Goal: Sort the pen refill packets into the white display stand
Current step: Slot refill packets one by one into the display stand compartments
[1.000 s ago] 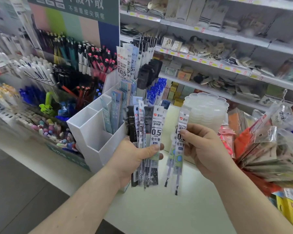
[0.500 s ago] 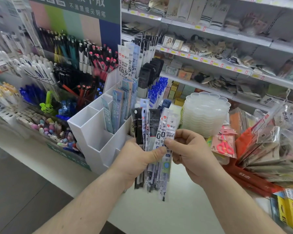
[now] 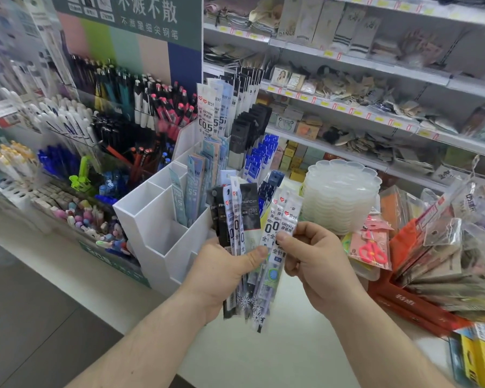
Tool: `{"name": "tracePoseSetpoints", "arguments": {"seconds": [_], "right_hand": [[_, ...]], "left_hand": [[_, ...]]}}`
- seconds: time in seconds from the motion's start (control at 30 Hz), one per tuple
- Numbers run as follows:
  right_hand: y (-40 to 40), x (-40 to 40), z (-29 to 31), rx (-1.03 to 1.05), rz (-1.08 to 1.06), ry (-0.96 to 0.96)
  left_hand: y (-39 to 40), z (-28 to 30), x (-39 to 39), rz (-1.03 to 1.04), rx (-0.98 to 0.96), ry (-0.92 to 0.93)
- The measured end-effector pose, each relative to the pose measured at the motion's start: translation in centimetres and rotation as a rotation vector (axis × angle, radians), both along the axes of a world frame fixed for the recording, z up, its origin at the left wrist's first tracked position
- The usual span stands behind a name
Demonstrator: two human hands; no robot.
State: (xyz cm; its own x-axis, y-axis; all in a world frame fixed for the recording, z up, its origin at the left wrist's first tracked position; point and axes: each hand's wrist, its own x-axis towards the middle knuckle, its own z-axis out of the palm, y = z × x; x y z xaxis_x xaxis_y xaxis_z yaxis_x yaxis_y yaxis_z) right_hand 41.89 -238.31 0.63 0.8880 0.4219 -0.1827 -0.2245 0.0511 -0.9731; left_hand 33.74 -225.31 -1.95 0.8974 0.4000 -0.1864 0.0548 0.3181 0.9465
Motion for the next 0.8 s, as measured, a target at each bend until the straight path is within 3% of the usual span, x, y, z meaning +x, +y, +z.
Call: {"name": "tracePoseSetpoints", "arguments": {"seconds": [0.4, 0.6, 0.8], "right_hand": [[0.0, -0.7, 0.3, 0.042, 0.196, 0.137], [0.0, 0.1, 0.6, 0.154, -0.011, 0.332], [0.8, -0.1, 0.0, 0.203, -0.074, 0.421]], "left_hand": [[0.6, 0.2, -1.1, -0.095, 0.032, 0.076], [1.8, 0.3, -1.8, 0.005, 0.132, 0.168], [1.9, 1.4, -2.3, 0.091, 0.085, 0.070]]}}
